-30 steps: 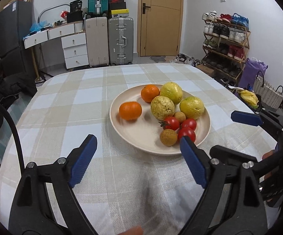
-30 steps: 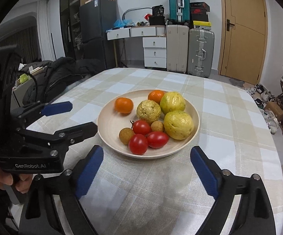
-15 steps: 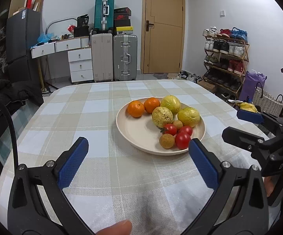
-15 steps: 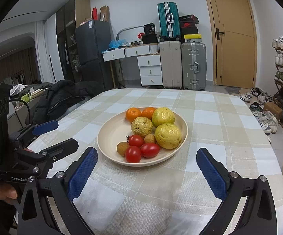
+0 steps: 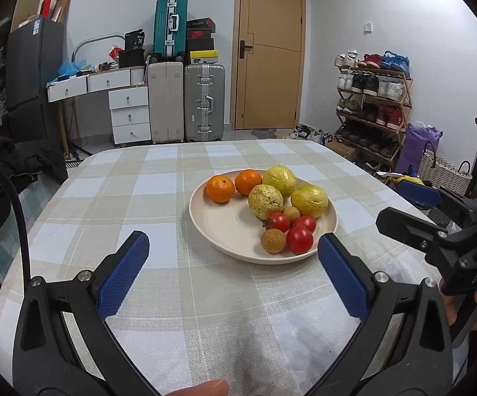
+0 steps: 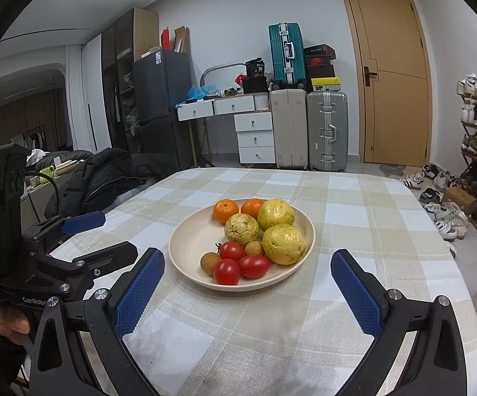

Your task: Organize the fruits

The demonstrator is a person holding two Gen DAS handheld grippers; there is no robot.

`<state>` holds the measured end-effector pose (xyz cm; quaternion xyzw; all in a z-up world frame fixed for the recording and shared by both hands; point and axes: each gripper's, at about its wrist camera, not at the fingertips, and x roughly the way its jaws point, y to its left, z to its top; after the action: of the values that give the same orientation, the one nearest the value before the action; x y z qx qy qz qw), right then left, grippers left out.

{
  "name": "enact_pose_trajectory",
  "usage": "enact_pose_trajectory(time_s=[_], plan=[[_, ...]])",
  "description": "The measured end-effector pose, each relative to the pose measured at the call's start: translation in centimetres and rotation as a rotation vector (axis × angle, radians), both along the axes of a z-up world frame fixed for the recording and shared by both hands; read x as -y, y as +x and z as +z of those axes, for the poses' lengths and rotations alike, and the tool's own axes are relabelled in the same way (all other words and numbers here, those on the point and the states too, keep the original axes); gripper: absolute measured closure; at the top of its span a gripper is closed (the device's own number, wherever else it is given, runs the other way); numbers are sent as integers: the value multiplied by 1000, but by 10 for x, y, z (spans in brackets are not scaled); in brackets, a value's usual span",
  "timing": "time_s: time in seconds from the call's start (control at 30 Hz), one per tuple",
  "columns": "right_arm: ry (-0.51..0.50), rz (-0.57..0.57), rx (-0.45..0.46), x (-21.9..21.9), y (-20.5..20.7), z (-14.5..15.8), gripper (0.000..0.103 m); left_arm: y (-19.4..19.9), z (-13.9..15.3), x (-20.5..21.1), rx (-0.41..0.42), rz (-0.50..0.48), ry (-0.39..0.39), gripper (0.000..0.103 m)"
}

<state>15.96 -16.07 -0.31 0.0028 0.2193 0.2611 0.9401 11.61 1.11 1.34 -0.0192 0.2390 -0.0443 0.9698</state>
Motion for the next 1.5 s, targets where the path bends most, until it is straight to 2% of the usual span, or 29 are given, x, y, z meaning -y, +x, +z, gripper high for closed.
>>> enact_pose_trajectory(time_s=[0.7,1.5], plan=[[5,15,28,0,-3,0,0,6,-3,0,-13,16,-3,1],[20,-17,68,7,-15,4,0,9,-5,1,-20,8,-1,1]])
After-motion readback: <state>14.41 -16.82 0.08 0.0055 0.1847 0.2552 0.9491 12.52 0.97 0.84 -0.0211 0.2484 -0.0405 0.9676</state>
